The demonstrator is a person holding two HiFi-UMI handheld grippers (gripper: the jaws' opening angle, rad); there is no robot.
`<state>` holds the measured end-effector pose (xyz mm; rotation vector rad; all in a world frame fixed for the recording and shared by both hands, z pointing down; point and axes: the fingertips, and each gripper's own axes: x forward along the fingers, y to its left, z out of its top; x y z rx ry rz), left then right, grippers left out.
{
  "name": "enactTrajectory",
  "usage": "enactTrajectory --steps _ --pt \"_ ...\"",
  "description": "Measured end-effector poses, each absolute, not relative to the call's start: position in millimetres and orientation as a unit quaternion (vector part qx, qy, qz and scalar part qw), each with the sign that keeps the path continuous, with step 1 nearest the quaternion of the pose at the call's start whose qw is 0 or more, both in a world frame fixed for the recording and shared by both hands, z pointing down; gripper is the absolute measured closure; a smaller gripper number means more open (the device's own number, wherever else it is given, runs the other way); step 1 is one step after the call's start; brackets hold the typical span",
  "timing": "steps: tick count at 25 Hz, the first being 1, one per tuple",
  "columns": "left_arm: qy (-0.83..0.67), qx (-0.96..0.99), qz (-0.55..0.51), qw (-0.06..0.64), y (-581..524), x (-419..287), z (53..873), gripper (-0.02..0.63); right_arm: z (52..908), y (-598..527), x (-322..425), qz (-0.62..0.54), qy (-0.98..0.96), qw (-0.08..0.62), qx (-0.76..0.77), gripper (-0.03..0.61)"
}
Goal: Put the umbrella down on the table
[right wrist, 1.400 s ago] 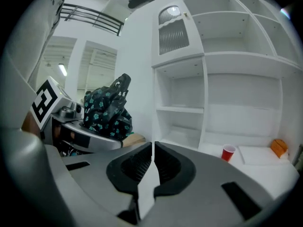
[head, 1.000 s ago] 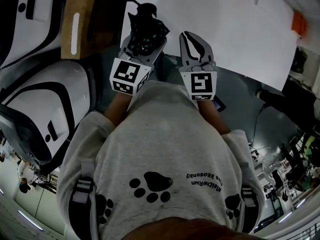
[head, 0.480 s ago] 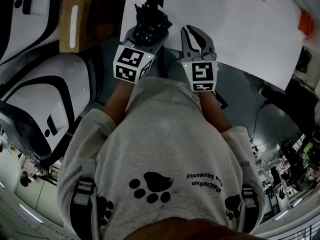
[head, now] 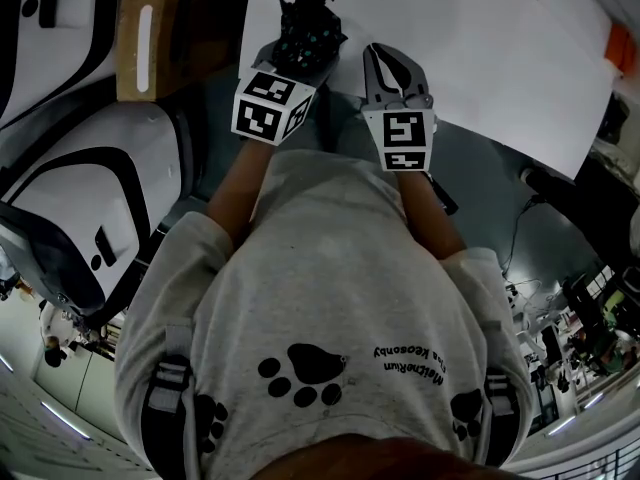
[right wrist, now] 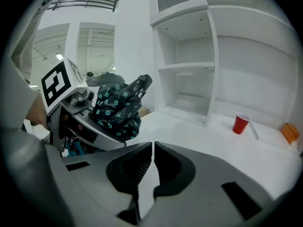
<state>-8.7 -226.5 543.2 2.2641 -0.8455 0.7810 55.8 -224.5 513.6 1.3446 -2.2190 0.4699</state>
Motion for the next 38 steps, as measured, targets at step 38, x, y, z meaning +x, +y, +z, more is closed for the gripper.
enactTrajectory --steps 38 --pt "-0.241 0.817 0.382 0.359 -236 16 600 0.37 552 -231 61 0.25 -0.802 0.26 0.476 0.546"
